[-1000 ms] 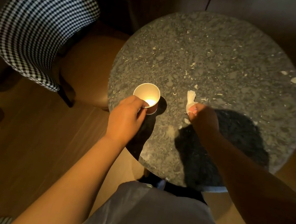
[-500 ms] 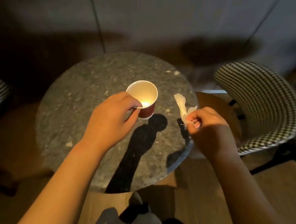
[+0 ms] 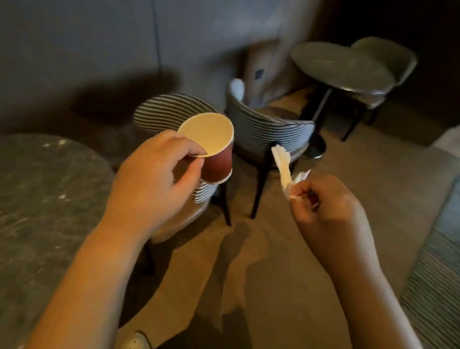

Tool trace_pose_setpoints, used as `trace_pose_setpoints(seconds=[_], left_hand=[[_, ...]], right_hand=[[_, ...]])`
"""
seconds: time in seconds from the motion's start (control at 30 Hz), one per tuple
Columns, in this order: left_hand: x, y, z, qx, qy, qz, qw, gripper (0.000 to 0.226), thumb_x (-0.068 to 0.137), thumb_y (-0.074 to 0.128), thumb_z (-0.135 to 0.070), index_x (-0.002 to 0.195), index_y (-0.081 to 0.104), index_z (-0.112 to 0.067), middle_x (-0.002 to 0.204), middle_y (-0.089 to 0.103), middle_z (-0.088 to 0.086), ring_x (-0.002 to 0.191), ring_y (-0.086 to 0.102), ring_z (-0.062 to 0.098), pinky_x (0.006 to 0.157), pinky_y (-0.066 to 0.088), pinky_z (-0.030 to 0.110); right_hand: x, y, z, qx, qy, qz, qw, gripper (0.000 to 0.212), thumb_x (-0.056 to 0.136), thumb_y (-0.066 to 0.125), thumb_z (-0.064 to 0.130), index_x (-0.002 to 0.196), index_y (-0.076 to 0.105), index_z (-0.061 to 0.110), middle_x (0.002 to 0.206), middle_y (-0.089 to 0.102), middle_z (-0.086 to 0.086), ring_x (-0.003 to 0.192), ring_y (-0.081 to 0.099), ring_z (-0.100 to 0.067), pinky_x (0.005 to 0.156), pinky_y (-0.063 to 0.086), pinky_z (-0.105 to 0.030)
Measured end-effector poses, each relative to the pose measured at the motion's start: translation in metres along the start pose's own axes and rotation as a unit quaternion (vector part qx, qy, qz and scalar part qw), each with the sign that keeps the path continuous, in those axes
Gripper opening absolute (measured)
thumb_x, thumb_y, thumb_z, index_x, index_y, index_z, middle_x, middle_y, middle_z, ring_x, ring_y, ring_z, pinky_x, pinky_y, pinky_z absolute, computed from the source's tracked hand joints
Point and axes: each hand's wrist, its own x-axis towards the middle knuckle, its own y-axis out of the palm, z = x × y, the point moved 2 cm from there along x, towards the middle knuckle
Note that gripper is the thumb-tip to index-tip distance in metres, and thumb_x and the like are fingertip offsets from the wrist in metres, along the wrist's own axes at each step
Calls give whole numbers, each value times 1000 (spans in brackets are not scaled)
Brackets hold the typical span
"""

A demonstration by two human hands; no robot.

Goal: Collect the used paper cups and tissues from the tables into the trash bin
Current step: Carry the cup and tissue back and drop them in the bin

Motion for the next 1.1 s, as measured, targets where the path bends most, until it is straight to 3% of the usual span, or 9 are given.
trace_pose_setpoints(seconds=[0.1, 0.27, 0.37, 0.43, 0.53, 0.8, 0.97, 1.1], left_hand=[[16, 35, -56, -33, 48, 28, 998, 11, 89, 60, -21, 99, 64, -20, 98, 54, -12, 92, 48, 4, 75, 36, 22], [48, 87, -132, -70, 131, 79, 986, 18, 92, 52, -30, 104, 62, -22, 101, 57, -10, 93, 50, 5, 71, 42, 21], [71, 120, -165, -86, 181, 96, 975, 16, 91, 56, -25, 103, 64, -18, 101, 60, -6, 92, 51, 7, 70, 41, 17], [89, 144, -182, -96, 204, 110, 968, 14, 90, 59, -22, 103, 64, -18, 101, 59, -7, 93, 49, 4, 70, 40, 13], [120, 183, -201, -101, 237, 121, 959, 15, 91, 56, -25, 102, 64, -18, 100, 59, -8, 93, 45, 0, 73, 36, 9], [210, 304, -256, -171, 314, 161, 920, 15, 90, 56, -22, 99, 66, -16, 100, 61, -6, 92, 54, 5, 74, 38, 9], [230, 388, -320, -216, 365, 190, 886, 16, 91, 56, -22, 101, 65, -14, 102, 65, -1, 94, 60, 12, 75, 52, 26], [238, 441, -395, -236, 404, 233, 852, 16, 91, 57, -24, 101, 66, -15, 102, 66, -1, 92, 61, 13, 73, 52, 25]], right_hand=[[-24, -57, -46, -27, 51, -56, 997, 13, 83, 63, 20, 82, 59, 31, 81, 53, 16, 74, 51, 2, 59, 37, -10], [-51, -120, -106, -49, 131, -149, 979, 11, 83, 66, 19, 86, 61, 29, 84, 56, 16, 72, 54, 1, 59, 40, -12], [-54, -139, -137, -65, 150, -183, 969, 8, 82, 66, 19, 85, 63, 26, 82, 55, 16, 74, 54, 2, 61, 45, -14], [-49, -148, -157, -71, 165, -198, 964, 8, 82, 65, 21, 85, 61, 27, 81, 53, 19, 79, 53, 5, 66, 45, -10], [-32, -157, -189, -84, 198, -206, 955, 8, 83, 65, 23, 86, 60, 28, 83, 52, 20, 75, 54, 6, 59, 43, -9], [29, -180, -288, -107, 281, -237, 924, 8, 83, 67, 21, 89, 63, 23, 91, 56, 15, 75, 56, 2, 65, 45, -12], [19, -195, -347, -122, 349, -254, 894, 7, 82, 67, 23, 88, 63, 24, 88, 53, 16, 74, 57, 0, 61, 47, -14], [-4, -240, -400, -126, 402, -284, 862, 8, 81, 63, 28, 89, 60, 28, 89, 54, 13, 76, 58, -3, 63, 45, -15]])
